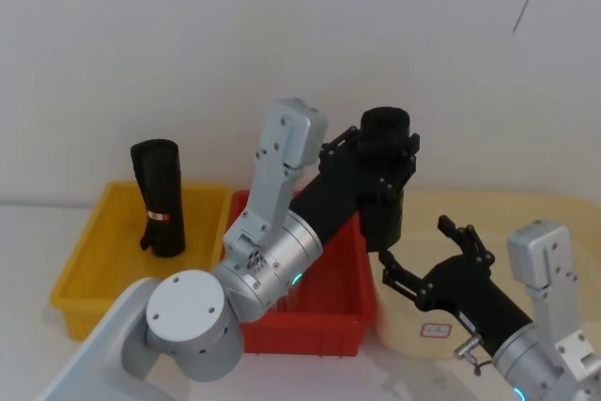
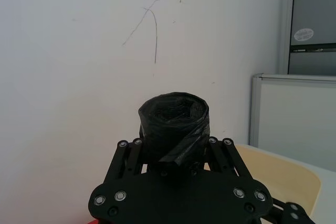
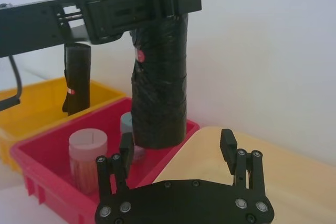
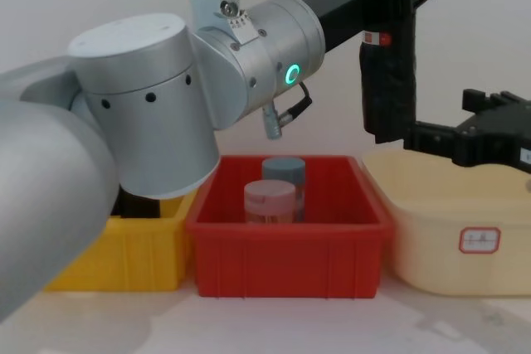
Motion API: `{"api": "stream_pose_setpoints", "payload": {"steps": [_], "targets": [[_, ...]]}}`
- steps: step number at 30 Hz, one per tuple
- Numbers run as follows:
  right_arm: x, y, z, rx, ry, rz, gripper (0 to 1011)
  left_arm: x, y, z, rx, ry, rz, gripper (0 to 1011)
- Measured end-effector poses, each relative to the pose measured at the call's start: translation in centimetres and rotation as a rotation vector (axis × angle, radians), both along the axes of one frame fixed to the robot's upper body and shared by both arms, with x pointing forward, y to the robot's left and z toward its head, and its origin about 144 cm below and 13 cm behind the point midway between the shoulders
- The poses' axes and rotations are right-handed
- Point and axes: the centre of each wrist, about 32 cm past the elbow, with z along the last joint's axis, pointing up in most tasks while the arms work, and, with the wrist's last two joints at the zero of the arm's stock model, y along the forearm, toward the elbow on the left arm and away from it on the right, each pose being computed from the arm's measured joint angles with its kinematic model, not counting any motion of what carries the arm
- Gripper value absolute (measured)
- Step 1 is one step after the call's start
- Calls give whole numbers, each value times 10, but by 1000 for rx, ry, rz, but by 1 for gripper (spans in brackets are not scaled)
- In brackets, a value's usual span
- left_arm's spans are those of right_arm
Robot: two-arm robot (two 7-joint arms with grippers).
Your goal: Pick up the garbage bag with the one hand and transfer it to the other hand.
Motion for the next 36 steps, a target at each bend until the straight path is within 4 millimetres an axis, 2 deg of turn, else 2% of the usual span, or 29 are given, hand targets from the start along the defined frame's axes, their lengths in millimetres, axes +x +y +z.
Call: {"api": "stream_pose_setpoints", "payload": {"steps": [17,36], "targets": [[20,2,6,27,-10,14,1001,0,0,0,-1,0,0,486],[28,13,9,14,5,65,1001,0,0,0,-1,0,0,486]]}}
